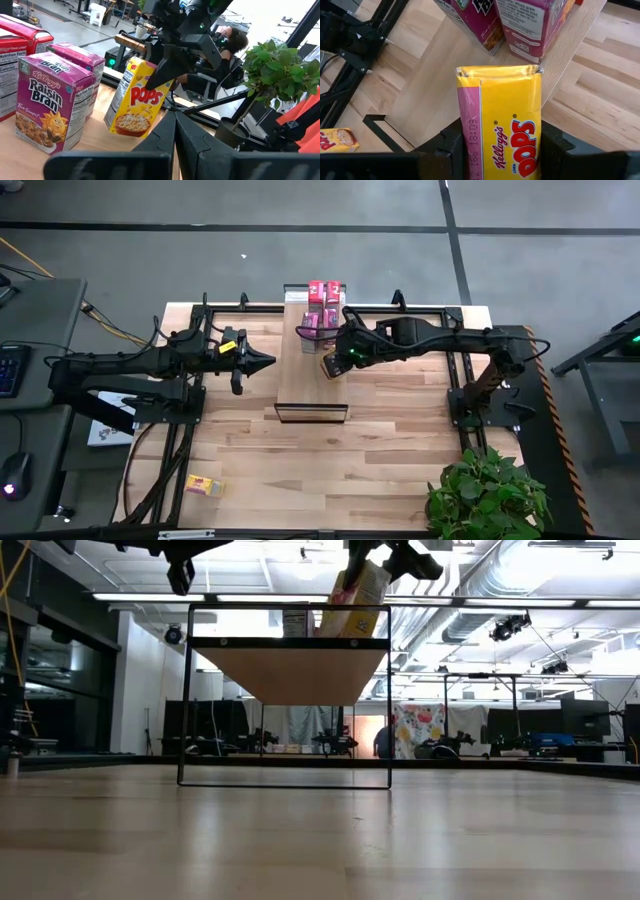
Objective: Stack cereal on shelf
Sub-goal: Put the right yellow cereal box on the shelf
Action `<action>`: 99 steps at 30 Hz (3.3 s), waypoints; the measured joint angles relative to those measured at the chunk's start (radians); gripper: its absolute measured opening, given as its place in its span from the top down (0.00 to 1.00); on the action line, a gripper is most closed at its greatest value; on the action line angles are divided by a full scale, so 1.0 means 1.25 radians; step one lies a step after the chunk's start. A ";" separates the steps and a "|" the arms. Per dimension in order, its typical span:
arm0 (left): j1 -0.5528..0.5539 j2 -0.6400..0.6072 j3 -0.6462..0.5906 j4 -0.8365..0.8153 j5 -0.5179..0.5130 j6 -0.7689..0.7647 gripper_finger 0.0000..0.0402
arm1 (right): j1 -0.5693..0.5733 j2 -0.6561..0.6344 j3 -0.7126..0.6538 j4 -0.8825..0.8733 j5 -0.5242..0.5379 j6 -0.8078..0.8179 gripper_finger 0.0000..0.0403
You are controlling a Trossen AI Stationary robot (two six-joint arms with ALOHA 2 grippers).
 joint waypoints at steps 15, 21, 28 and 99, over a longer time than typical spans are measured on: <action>0.000 0.000 0.000 0.000 -0.005 0.000 1.00 | 0.000 -0.002 0.003 0.009 -0.005 -0.016 0.26; 0.000 0.000 0.000 0.000 -0.006 0.000 1.00 | 0.000 -0.017 0.006 0.011 -0.012 -0.063 0.24; 0.000 0.000 0.000 -0.001 -0.009 0.000 1.00 | 0.000 -0.045 0.008 0.011 -0.013 -0.126 0.24; 0.000 0.000 0.000 -0.003 -0.121 0.007 1.00 | 0.085 -0.366 -0.807 0.881 0.052 -0.033 1.00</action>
